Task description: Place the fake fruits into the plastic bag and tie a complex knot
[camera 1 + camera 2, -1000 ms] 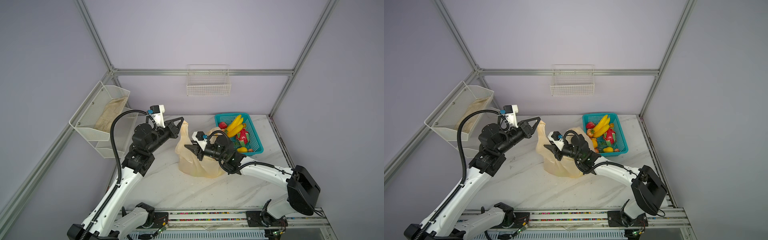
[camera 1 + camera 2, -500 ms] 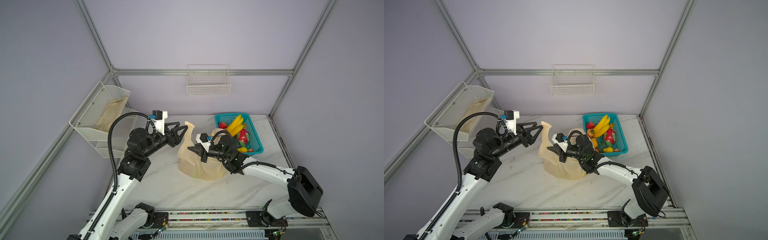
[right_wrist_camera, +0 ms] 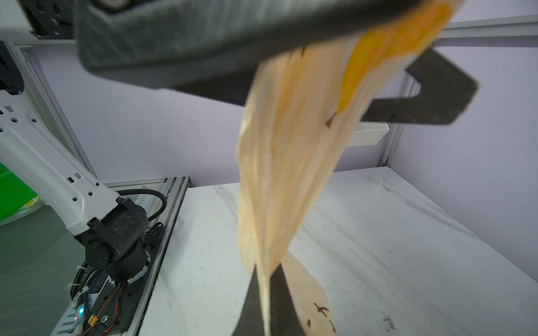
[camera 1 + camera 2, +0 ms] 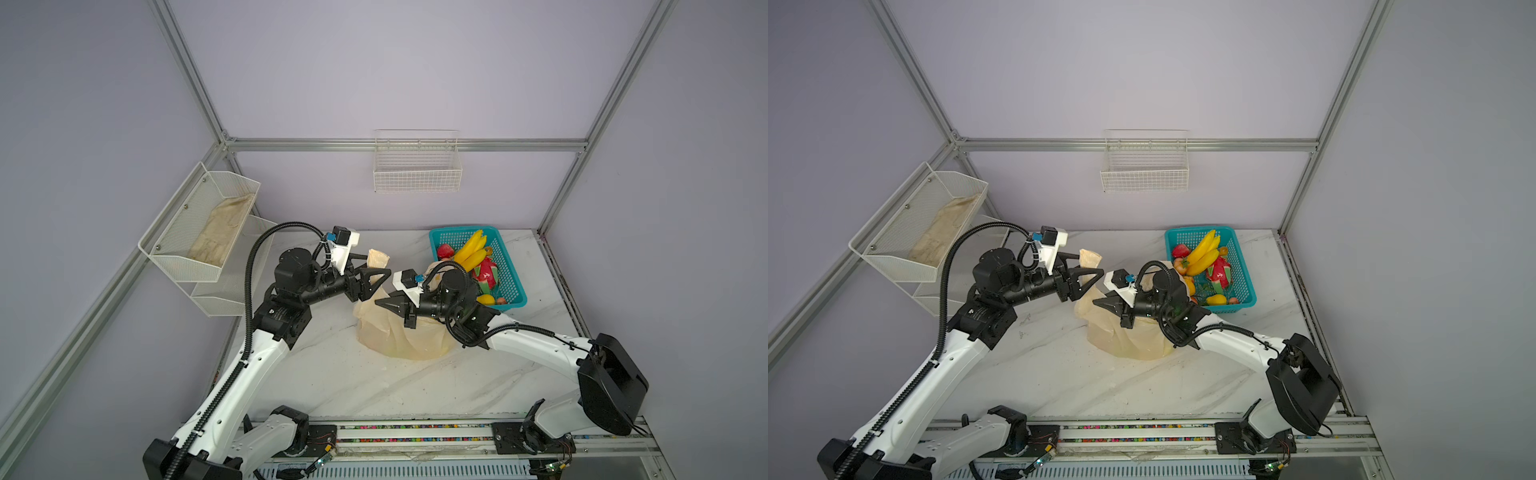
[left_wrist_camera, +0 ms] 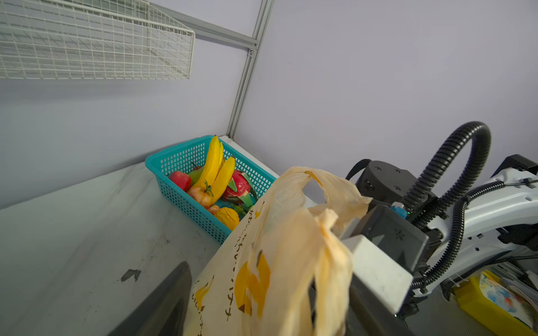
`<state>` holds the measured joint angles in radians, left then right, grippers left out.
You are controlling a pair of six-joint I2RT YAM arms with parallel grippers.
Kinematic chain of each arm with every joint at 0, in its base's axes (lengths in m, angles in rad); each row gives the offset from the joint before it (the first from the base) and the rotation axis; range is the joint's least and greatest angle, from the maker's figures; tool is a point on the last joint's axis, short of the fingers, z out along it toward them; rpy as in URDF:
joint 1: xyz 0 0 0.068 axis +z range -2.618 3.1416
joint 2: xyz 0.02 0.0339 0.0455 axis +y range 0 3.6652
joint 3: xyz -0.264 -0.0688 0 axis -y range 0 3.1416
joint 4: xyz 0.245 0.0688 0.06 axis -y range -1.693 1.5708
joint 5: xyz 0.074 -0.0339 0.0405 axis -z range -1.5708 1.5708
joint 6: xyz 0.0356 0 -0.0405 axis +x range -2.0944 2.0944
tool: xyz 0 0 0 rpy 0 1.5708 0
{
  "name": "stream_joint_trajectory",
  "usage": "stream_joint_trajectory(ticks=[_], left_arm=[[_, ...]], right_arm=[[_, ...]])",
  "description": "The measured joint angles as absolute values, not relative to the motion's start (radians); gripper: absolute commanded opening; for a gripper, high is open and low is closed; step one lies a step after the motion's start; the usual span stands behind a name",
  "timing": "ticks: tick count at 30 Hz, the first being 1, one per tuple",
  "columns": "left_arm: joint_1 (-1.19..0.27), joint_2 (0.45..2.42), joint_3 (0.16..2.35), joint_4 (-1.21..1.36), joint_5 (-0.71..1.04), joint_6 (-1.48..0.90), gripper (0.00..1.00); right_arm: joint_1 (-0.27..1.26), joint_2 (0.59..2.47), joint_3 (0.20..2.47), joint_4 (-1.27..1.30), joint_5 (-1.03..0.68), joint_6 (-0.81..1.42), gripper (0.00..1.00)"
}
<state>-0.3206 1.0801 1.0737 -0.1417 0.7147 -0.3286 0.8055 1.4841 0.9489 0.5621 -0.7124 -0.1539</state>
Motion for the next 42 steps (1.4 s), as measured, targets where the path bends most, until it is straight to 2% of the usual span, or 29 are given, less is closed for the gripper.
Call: stream_joint_trajectory(ticks=[7,10,12,15,21,22,23,24,31,36,42], left_arm=[[-0.321,1.177,1.074,-0.022,0.801,-0.458,0.34],[-0.321,1.195,1.074,0.028,0.822,-0.512,0.19],[-0.321,1.195,1.074,0.052,0.825,-0.526,0.13],[-0.321,1.188,1.074,0.075,0.823,-0.544,0.0],[-0.321,1.171,1.074,0.094,0.785,-0.564,0.0],[-0.321,1.163,1.073,0.095,0.773,-0.571,0.0],[-0.321,1.155,1.073,0.096,0.76,-0.585,0.0],[-0.321,1.144,1.073,0.096,0.745,-0.592,0.0],[-0.321,1.079,1.035,0.118,0.656,-0.672,0.0],[-0.321,1.085,1.032,0.12,0.638,-0.712,0.0],[-0.321,1.091,1.032,0.136,0.637,-0.745,0.0]], right_arm=[[0.803,1.484,0.949,0.556,-0.708,-0.154,0.0],[0.803,1.484,0.952,0.534,-0.66,-0.152,0.0],[0.802,1.484,0.955,0.509,-0.621,-0.151,0.0],[0.802,1.484,0.972,0.457,-0.575,-0.149,0.08],[0.807,1.459,1.006,0.361,-0.464,-0.115,0.39],[0.813,1.448,1.006,0.353,-0.442,-0.105,0.58],[0.818,1.438,1.006,0.351,-0.419,-0.105,0.68],[0.828,1.425,1.004,0.355,-0.392,-0.092,0.72],[0.948,1.336,0.944,0.483,-0.171,-0.06,0.87],[1.051,1.353,0.944,0.58,0.03,-0.063,0.86],[1.143,1.474,0.957,0.69,0.279,-0.084,0.85]])
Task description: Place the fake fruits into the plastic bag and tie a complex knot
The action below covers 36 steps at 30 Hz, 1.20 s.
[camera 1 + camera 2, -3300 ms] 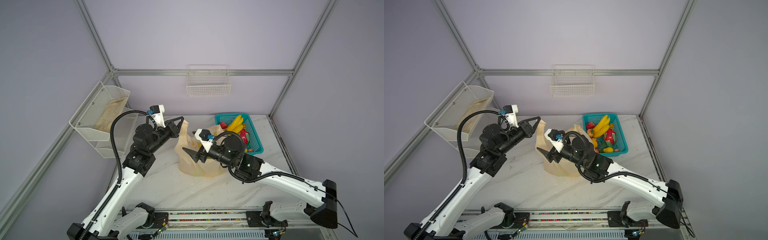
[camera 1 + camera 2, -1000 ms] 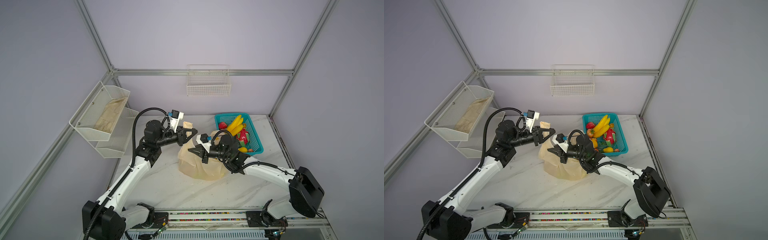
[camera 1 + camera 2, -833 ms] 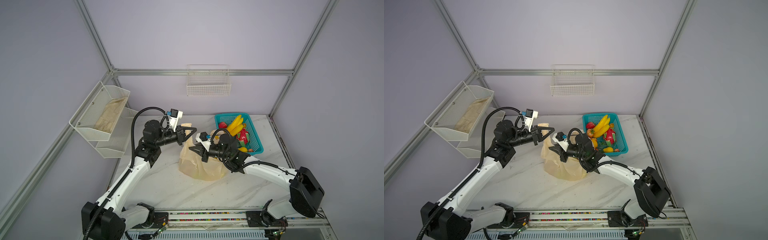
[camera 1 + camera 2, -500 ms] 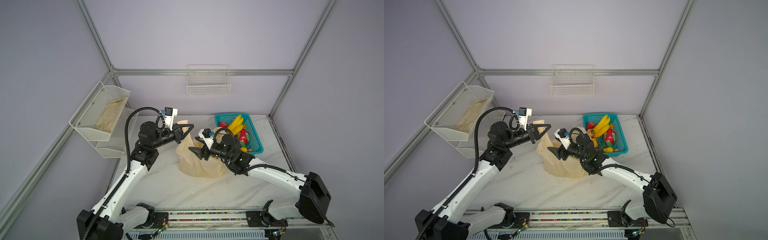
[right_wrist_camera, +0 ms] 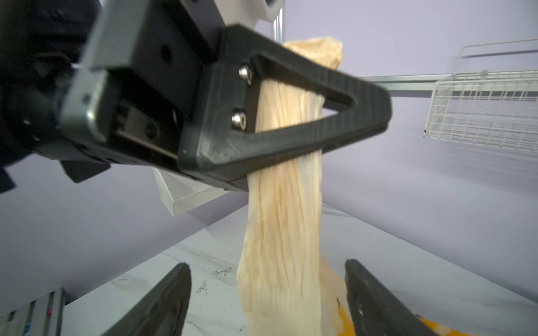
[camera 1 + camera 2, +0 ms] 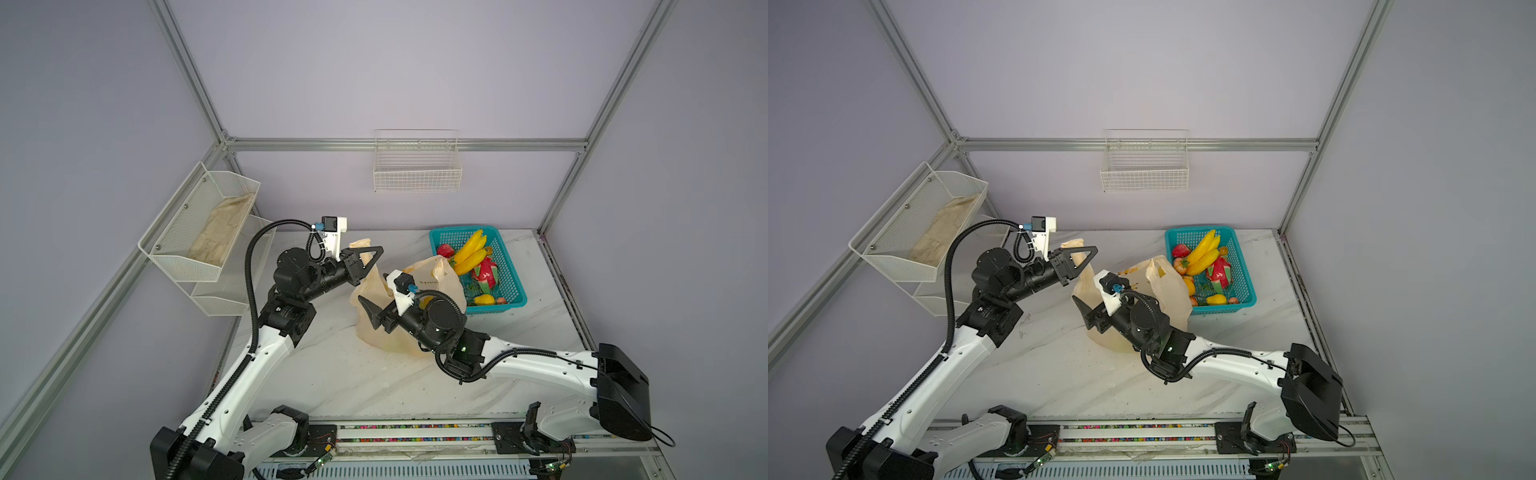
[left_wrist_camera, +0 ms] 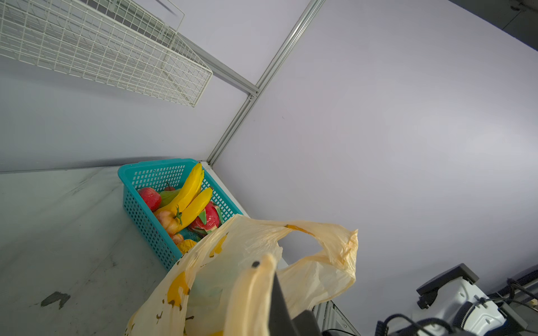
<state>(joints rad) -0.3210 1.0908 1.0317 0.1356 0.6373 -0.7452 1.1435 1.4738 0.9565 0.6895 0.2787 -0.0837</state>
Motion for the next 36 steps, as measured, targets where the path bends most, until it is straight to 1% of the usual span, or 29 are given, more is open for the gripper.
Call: stream_joint_trajectory(ticks=[7,15,18,22,25,28,30,32,33,36], left_arm=[[-0.321,1.091,1.024,0.149,0.638,-0.751,0.0],[-0.321,1.093,1.014,0.167,0.638,-0.765,0.0],[-0.321,1.093,1.012,0.171,0.634,-0.767,0.0],[-0.321,1.093,1.002,0.17,0.624,-0.768,0.0],[-0.321,1.093,0.994,0.159,0.612,-0.768,0.0],[-0.321,1.093,0.99,0.132,0.595,-0.767,0.0],[-0.321,1.093,0.99,0.121,0.589,-0.767,0.0],[-0.32,1.092,0.99,0.117,0.588,-0.767,0.0],[-0.32,1.092,0.99,0.115,0.589,-0.767,0.0],[-0.319,1.092,0.99,0.115,0.589,-0.767,0.0]], right_arm=[[1.169,1.605,0.987,0.776,0.451,-0.086,0.89],[1.169,1.707,1.057,0.883,0.535,-0.104,0.89],[1.166,1.752,1.081,0.933,0.551,-0.115,0.81],[1.147,1.823,1.082,1.009,0.562,-0.117,0.6],[1.121,1.885,1.074,1.081,0.566,-0.13,0.47],[1.106,1.904,1.026,1.13,0.56,-0.138,0.4],[1.106,1.902,1.001,1.148,0.553,-0.142,0.4],[1.106,1.893,0.982,1.151,0.535,-0.145,0.46],[1.106,1.886,0.974,1.15,0.529,-0.146,0.49],[1.106,1.856,0.954,1.121,0.493,-0.153,0.65]])
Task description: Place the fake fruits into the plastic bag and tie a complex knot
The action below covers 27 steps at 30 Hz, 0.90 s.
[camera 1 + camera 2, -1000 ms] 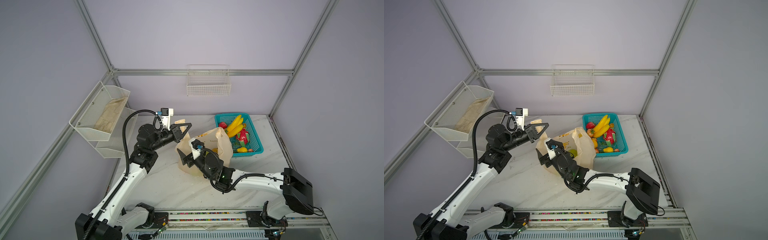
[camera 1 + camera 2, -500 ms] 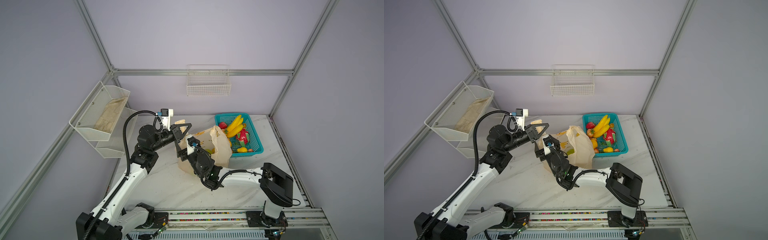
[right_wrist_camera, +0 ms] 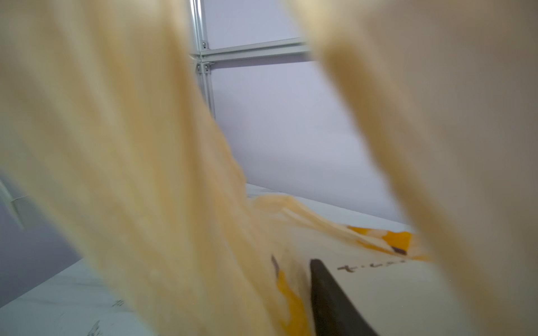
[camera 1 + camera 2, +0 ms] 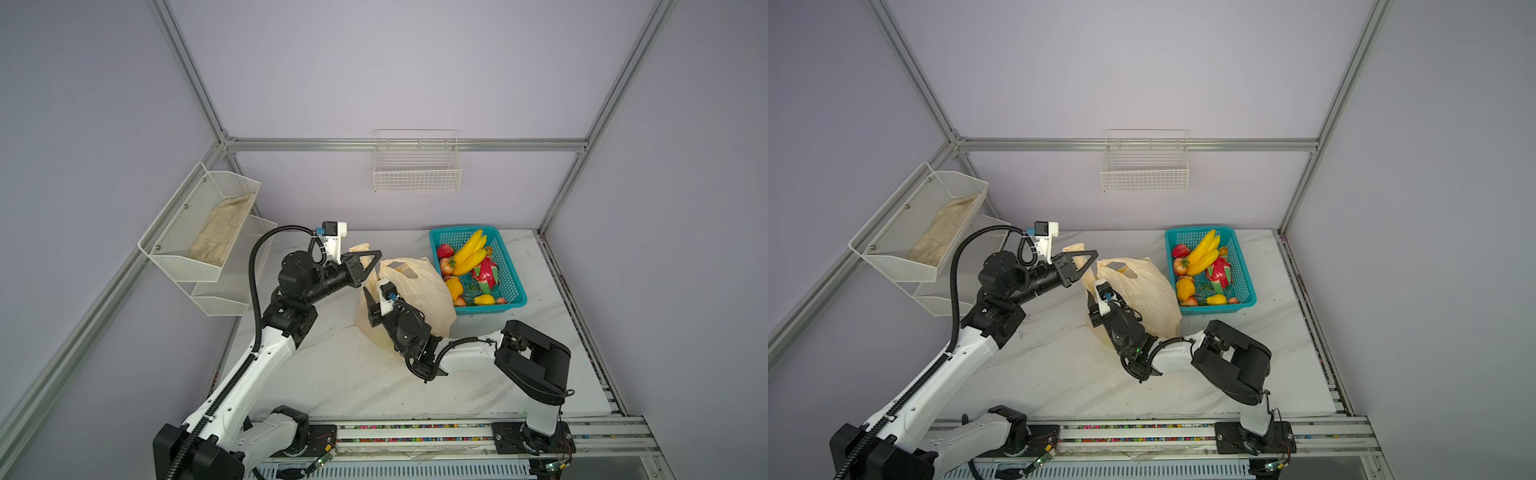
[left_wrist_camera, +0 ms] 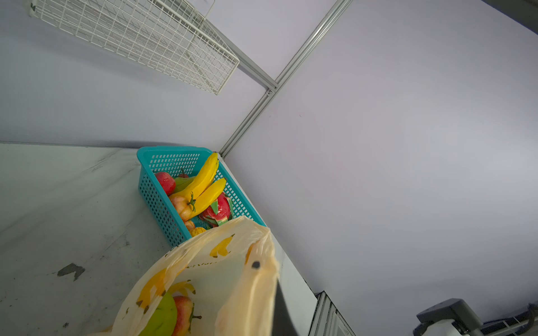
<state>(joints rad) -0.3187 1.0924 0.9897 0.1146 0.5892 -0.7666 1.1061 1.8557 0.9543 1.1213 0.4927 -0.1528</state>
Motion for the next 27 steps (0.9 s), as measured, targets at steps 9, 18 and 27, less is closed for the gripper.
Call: stream_joint_trajectory(ticks=[9,18,27], left_arm=[[-0.314,1.087,0.99,0.097,0.585,-0.753,0.0],[-0.314,1.086,0.993,0.026,0.536,-0.721,0.0],[-0.314,1.086,0.993,-0.056,0.488,-0.676,0.0]], right_arm=[[1.097,1.607,0.921,0.877,0.286,-0.185,0.97],[1.093,1.376,0.971,0.514,0.089,-0.249,0.97],[1.093,1.238,1.041,0.236,-0.181,-0.283,0.97]])
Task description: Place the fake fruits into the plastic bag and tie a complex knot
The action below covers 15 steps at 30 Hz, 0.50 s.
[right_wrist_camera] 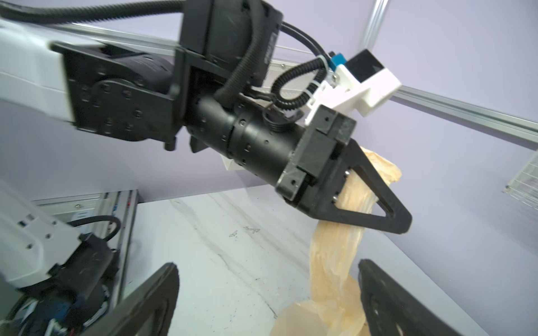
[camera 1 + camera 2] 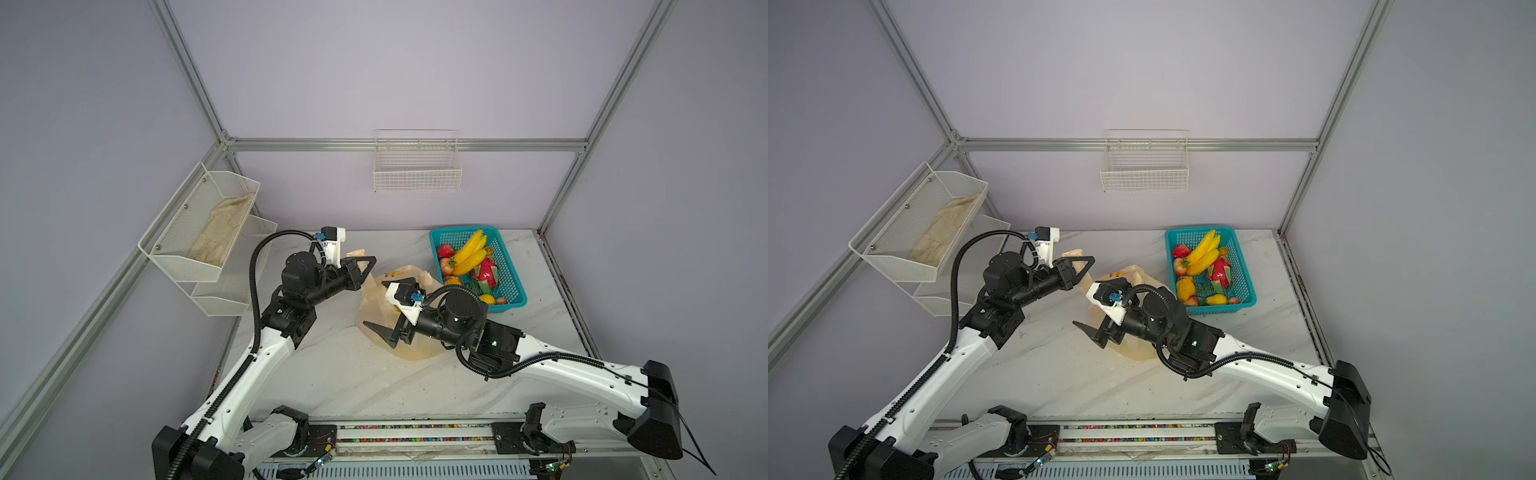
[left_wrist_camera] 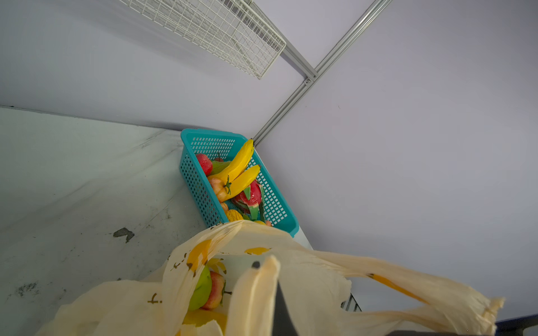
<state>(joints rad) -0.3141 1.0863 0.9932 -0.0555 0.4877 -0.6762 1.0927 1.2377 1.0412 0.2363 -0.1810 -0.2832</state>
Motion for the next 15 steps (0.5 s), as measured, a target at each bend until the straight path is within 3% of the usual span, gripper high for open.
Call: stream_joint_trajectory(ticks=[7,15], left_arm=[[-0.314,1.087,1.027,-0.118,0.462,-0.646,0.0],[-0.314,1.087,1.063,-0.146,0.449,-0.633,0.0]], right_arm=[[1.093,1.165,1.056,0.119,-0.362,-0.276,0.97],[1.087,1.045,1.068,0.08,-0.436,-0.226,0.97]])
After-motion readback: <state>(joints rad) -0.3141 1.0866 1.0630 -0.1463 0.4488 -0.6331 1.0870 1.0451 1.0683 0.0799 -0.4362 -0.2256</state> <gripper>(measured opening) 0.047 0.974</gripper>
